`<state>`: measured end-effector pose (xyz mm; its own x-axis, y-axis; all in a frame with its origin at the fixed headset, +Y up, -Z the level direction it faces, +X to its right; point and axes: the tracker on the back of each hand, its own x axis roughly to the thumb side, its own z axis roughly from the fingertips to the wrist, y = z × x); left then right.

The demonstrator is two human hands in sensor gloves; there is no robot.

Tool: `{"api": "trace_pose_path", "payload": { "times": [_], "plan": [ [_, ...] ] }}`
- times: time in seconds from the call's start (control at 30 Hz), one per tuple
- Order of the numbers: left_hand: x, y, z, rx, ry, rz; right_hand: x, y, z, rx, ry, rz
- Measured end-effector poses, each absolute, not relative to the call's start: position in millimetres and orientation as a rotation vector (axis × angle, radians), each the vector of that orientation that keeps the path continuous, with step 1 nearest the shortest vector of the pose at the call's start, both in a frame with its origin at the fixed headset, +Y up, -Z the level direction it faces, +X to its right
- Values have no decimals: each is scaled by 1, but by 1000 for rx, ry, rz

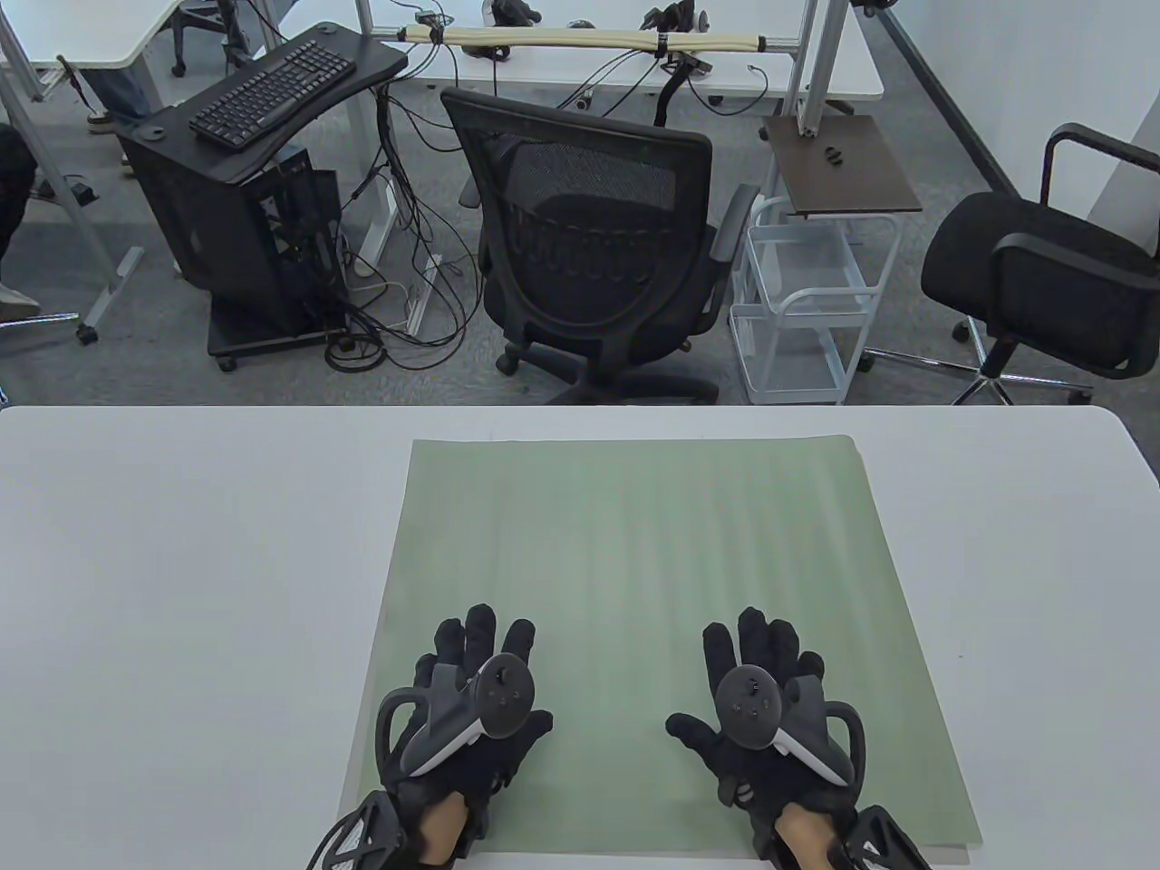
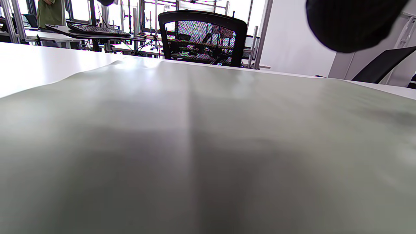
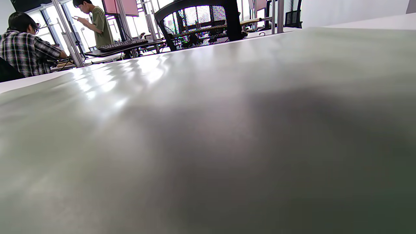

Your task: Unroll desk mats and stack together

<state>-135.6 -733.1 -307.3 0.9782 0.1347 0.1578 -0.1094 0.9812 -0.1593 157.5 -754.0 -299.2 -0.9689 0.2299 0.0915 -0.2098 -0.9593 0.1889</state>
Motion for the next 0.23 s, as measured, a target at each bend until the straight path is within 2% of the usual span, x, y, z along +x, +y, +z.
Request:
{"api": "trace_pose_path", "payload": {
  "times": [0.23],
  "plan": [
    [-134,-733,-307,-158,-167,116,160,-756,-300,145,310,2903]
  ]
}}
